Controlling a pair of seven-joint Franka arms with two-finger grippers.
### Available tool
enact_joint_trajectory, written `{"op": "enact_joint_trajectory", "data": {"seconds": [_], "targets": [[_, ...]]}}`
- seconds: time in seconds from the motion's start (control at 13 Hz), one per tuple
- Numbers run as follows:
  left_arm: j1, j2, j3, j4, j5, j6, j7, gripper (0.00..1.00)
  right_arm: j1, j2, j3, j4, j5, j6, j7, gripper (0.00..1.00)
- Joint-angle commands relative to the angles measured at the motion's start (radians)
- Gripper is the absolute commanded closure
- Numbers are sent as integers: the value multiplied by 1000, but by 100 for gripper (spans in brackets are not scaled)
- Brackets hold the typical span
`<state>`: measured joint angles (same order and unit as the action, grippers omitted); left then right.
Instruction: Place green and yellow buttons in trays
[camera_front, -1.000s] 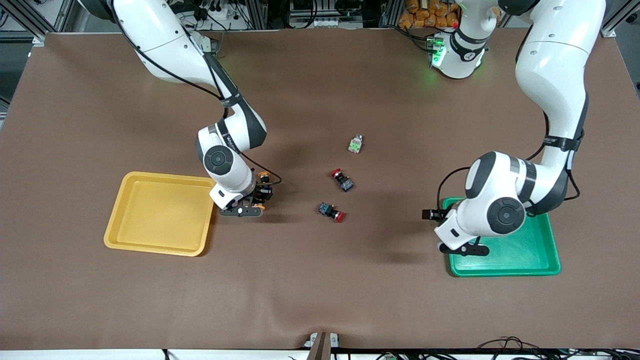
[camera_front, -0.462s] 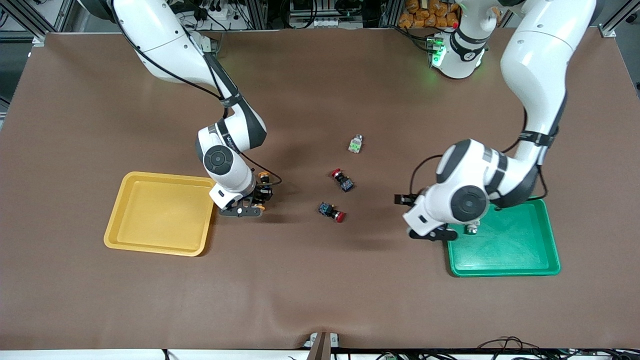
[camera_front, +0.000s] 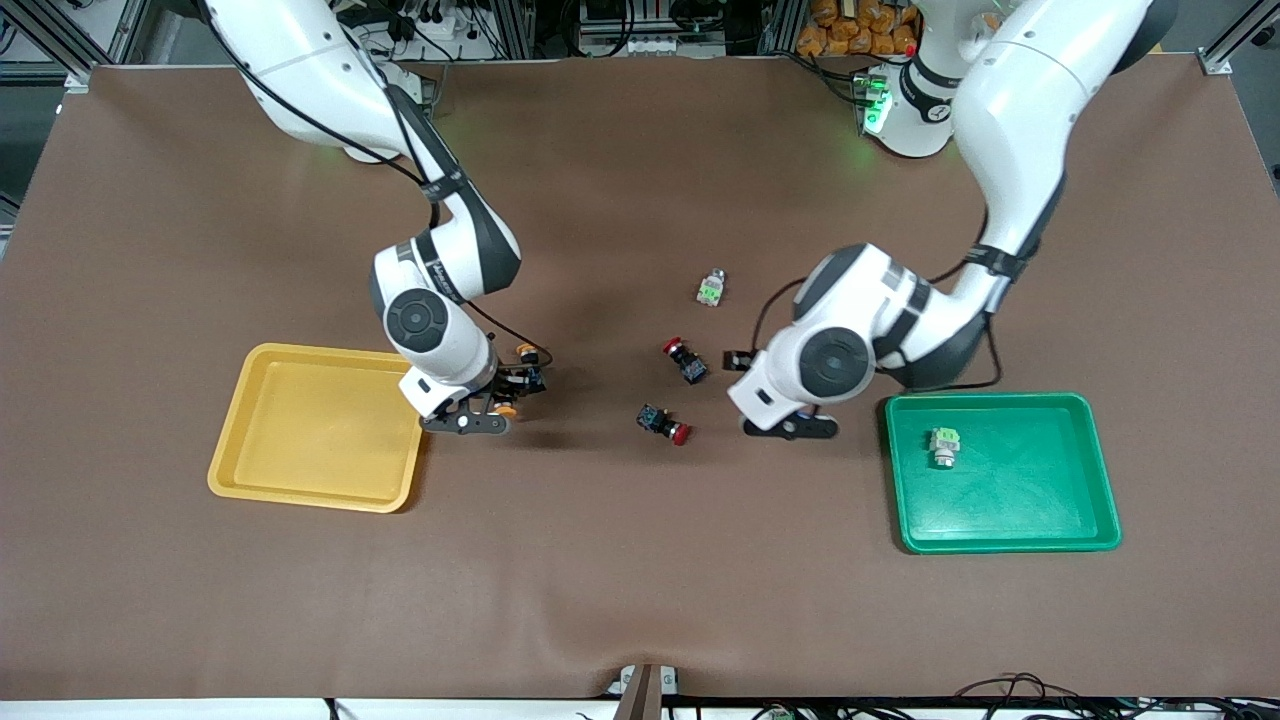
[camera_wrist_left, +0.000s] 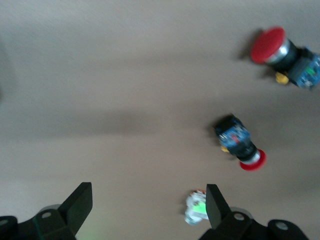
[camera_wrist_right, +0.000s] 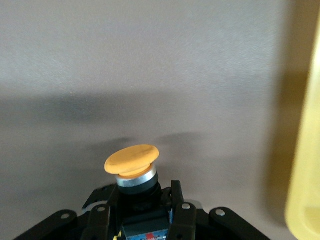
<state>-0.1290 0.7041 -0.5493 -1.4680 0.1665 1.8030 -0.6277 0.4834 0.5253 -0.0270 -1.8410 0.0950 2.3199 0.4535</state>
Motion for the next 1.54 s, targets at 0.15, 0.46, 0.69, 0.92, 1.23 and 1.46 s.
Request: {"op": "enact_joint_trajectory", "data": {"seconds": [0.15,0.46,0.69,0.92,1.23,1.46], "targets": [[-80,-23,-1,-60,4,24,-86,0,-99,-36,9,9,9,-53,-123,100],[-98,-29,-35,-198,8,108,-130,0,-196,-76,9,2,9,-105,-268,100],[-141,-28,-41,-248,18,148,-161,0,-279,-91,9,2,11,-149,-402,100],[-144,-28,-40,-307,21,188,-168,0,-339,-87,9,0,11,-149,-499,100],[-156,-37,-41,-367,24,190,-196,0,-364,-61,9,0,9,-133,-536,100],[-164,-61,-44,-419,24,208,-199,0,-370,-2,9,0,9,-68,-559,100]]}}
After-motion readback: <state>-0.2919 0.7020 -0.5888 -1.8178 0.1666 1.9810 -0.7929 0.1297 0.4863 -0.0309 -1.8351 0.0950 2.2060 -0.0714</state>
